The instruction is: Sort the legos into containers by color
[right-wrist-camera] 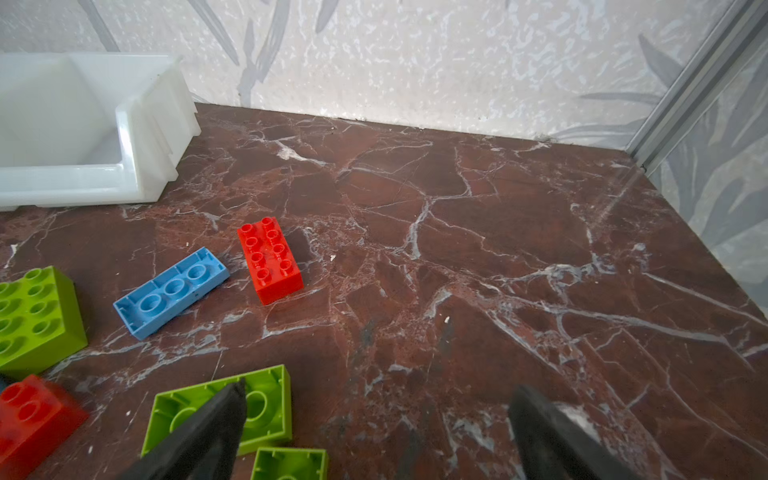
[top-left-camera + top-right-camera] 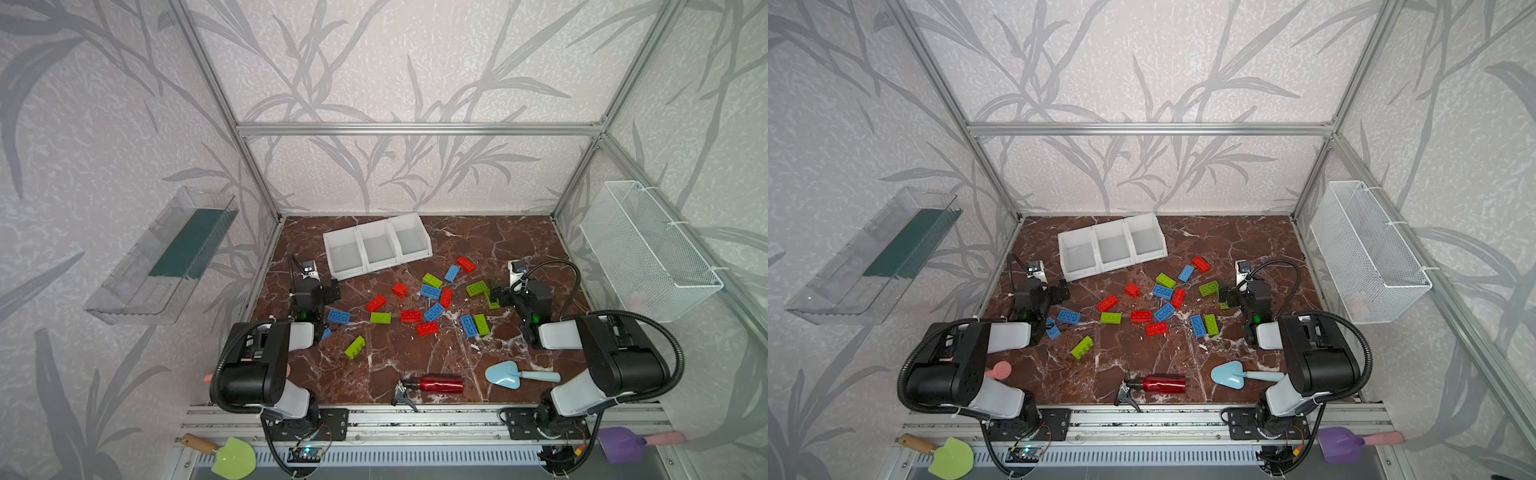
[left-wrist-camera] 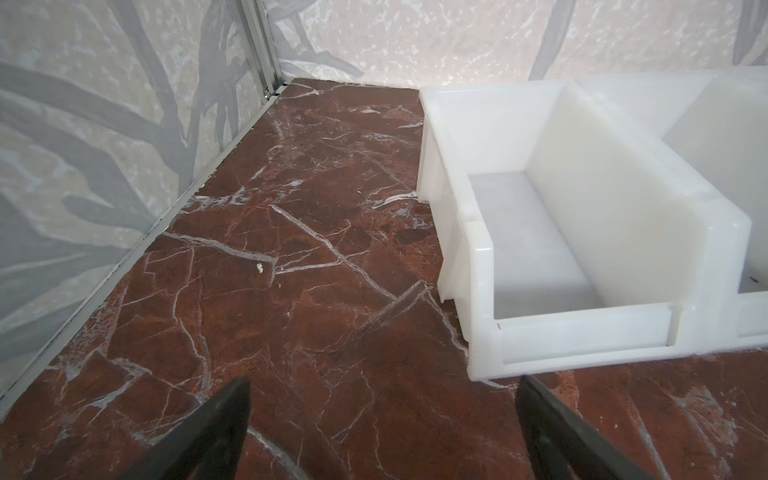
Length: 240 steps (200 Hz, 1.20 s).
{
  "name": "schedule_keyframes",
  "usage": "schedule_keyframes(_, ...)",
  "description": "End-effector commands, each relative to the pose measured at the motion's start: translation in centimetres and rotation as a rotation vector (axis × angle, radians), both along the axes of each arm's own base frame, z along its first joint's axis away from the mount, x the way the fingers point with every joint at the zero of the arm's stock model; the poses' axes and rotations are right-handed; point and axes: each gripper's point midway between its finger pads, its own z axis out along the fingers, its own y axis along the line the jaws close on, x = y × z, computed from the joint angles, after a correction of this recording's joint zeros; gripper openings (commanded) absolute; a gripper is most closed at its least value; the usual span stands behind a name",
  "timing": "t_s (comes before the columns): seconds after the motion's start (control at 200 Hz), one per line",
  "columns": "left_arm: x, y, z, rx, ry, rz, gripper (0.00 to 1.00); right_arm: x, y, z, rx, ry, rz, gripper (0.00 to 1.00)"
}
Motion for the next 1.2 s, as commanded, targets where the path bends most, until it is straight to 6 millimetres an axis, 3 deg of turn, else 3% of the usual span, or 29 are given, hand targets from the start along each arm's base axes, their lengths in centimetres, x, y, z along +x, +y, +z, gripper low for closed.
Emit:
schedule_keyframes(0.0, 0.6, 0.4, 0.9, 0.021, -0.025, 0.008, 0.99, 0.5, 0.2, 0.6, -0.01, -0.021, 0.004, 0.99)
schedule_keyframes(0.975, 0.7, 0.4, 0.8, 0.019, -0.023, 0.008, 0.99, 0.5, -0.2, 0.5, -0.003, -0.015, -0.01, 0.99)
schedule_keyframes(1.065, 0.6, 0.4, 0.9, 0.023, -0.027, 0.01, 0.99, 0.3, -0.7, 1.0, -0.005, -0.037, -0.046, 0.99)
schedule_keyframes(1.195, 0.6, 1.0, 3.5, 0.033, 0.014, 0.064, 0.99, -0.6, -1.4, 4.1, -0.059, -0.02, -0.133, 0.99)
